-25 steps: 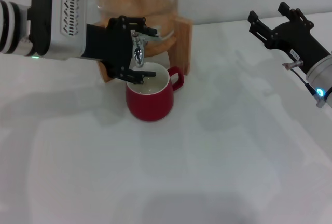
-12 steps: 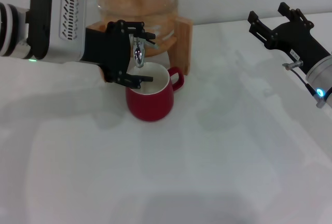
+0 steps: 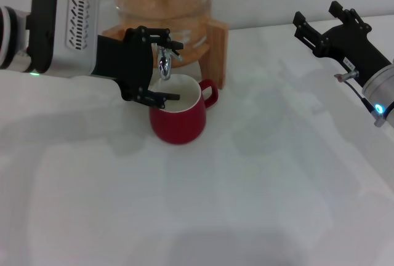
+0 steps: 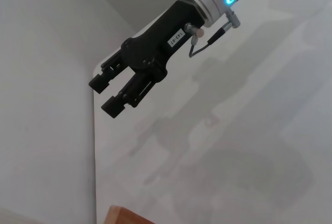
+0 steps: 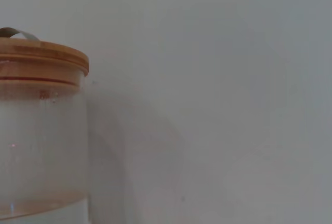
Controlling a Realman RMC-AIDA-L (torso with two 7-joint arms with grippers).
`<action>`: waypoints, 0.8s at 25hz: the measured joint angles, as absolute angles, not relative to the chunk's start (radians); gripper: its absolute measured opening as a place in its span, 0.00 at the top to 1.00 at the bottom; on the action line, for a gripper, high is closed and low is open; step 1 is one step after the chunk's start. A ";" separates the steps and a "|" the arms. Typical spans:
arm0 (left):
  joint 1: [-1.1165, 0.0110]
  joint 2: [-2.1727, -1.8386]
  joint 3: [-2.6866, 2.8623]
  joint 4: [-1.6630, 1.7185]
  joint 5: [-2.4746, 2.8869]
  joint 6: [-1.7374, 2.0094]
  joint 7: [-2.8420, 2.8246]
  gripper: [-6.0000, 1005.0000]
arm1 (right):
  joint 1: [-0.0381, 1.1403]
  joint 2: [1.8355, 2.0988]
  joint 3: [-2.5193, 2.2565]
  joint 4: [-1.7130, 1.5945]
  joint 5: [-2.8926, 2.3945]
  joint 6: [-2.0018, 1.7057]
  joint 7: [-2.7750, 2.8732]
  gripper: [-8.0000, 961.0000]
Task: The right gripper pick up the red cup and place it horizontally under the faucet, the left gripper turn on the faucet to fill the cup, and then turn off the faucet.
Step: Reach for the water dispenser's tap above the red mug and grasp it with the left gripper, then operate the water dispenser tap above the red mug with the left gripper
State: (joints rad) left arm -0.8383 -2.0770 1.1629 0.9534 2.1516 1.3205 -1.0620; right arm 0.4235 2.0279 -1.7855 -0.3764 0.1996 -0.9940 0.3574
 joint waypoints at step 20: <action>-0.788 -2.077 1.166 1.076 2.157 1.373 -1.108 0.16 | 0.423 2.028 -1.799 -0.388 0.203 -0.994 0.357 0.13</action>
